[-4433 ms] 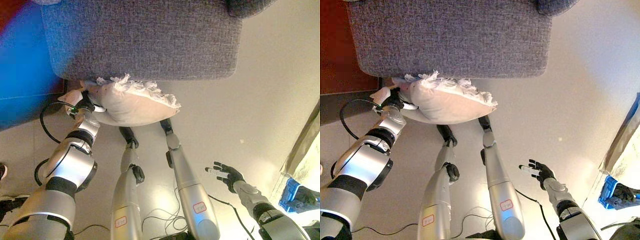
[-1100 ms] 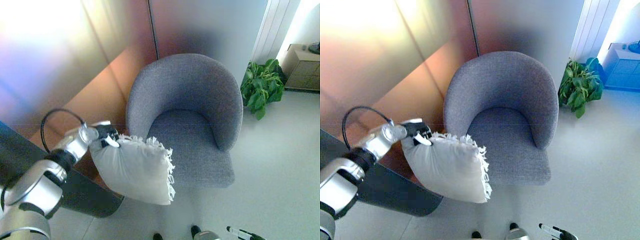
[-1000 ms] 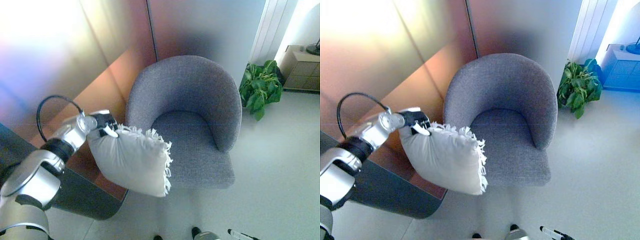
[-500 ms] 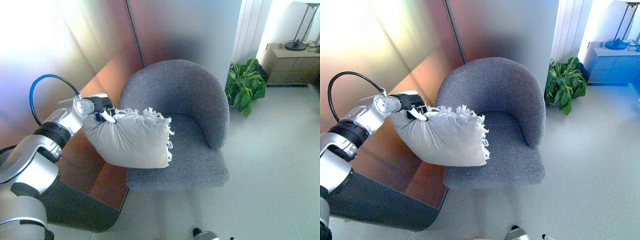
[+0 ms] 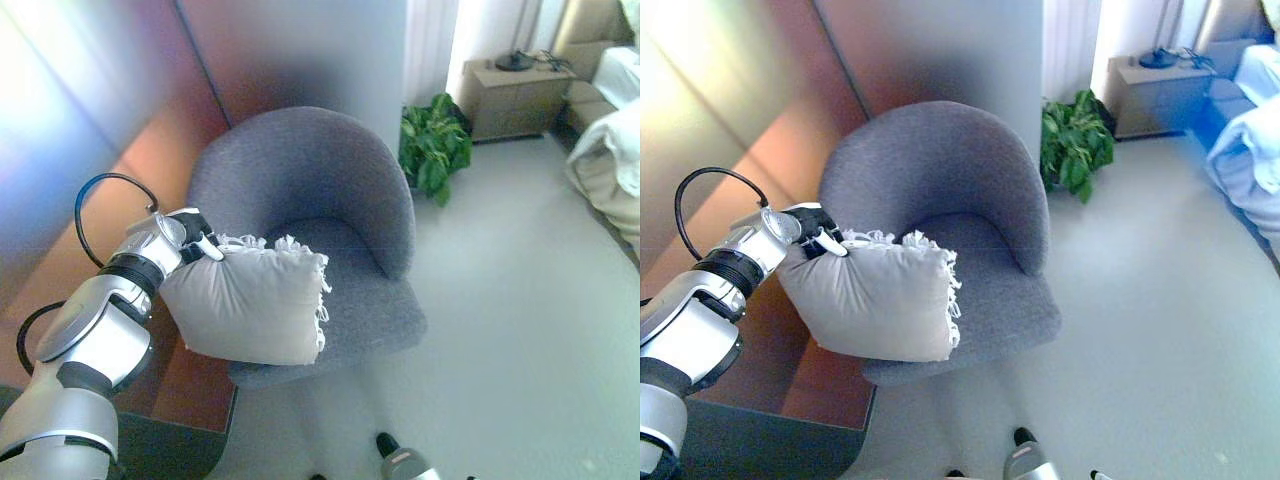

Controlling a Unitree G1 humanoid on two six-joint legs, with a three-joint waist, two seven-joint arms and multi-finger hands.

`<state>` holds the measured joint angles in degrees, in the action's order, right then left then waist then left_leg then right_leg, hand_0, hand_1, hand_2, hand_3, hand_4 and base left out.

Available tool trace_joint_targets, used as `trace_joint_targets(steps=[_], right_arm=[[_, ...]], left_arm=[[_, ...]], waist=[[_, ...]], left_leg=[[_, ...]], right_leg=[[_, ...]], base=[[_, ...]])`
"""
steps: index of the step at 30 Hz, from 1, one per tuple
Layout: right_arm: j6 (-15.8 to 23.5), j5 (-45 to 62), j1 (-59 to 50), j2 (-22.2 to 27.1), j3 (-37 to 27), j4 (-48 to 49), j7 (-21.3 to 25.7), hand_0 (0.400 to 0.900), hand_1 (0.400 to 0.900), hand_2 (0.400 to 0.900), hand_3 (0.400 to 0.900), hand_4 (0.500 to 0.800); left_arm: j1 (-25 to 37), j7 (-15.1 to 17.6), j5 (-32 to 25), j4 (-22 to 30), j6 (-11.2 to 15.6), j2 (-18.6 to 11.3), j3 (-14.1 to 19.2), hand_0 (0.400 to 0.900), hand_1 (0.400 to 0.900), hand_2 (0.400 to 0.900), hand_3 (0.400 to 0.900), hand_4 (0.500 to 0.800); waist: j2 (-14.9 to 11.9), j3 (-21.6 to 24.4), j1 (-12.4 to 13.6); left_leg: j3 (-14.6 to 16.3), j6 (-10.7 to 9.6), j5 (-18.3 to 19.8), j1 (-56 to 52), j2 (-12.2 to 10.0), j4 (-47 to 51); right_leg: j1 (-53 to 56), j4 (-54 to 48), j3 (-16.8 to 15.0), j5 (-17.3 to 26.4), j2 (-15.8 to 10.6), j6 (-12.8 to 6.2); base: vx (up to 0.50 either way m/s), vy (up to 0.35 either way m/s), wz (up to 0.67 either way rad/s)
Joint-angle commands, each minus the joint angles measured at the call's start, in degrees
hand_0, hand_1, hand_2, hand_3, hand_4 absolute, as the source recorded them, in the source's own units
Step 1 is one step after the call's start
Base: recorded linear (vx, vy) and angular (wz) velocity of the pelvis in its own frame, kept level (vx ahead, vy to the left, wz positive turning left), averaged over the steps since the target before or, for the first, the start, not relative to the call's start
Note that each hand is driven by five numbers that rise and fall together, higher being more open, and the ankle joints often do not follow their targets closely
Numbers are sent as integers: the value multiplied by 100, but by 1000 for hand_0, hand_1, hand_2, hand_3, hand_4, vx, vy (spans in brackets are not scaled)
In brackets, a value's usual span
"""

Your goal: Pick up the pillow and put it on the sofa.

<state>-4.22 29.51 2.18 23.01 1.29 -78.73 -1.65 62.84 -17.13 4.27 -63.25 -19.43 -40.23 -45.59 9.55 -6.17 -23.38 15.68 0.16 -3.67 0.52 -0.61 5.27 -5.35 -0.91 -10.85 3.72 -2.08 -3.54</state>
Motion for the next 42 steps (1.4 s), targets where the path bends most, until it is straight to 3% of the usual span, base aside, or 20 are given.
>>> trace_joint_targets(steps=[1,10,23,27,35,42], right_arm=[[167,-112,144,359,47,-21,-33,900,900,900,900,800],[332,-158,167,350,165,129,-118,900,900,900,900,800],[376,-270,321,294,126,52,-51,900,900,900,900,800],[434,-296,339,270,103,-32,-98,900,900,900,900,800],[527,-399,221,68,166,-83,-201,900,900,900,900,800],[466,-324,-55,-210,354,209,-122,900,900,900,900,800]], left_arm=[[1116,699,97,-454,4,-257,417,900,900,900,900,800],[1297,611,-81,-383,87,-226,218,900,900,900,900,800],[1021,294,-114,-114,285,-315,355,900,900,900,900,800],[956,262,-505,9,390,-362,421,900,900,900,900,800],[523,-96,-1739,661,618,-379,836,900,900,900,900,800],[-1017,-113,-2573,1442,680,28,1620,900,900,900,900,800]], waist=[[176,-251,-131],[231,-350,-136],[250,-148,1],[219,-104,63],[9,90,385],[-268,321,850]], left_leg=[[-40,-190,199,-173,359,-27],[-9,-230,155,-189,363,-27],[-53,-243,195,-421,360,-27],[-79,-246,219,-475,353,-27],[-271,-245,258,-616,284,-27],[-540,-191,293,-748,222,-43]], right_leg=[[-135,-161,-69,341,245,-412],[-68,-166,-1,293,218,-434],[212,-219,146,242,175,-449],[292,-267,196,244,166,-455],[499,-298,435,211,164,-411],[724,-281,735,126,149,-274]], base=[[-63,25,-11],[-1,2,1],[30,-1,4],[-11,2,7],[-56,-22,13],[-67,11,19]])
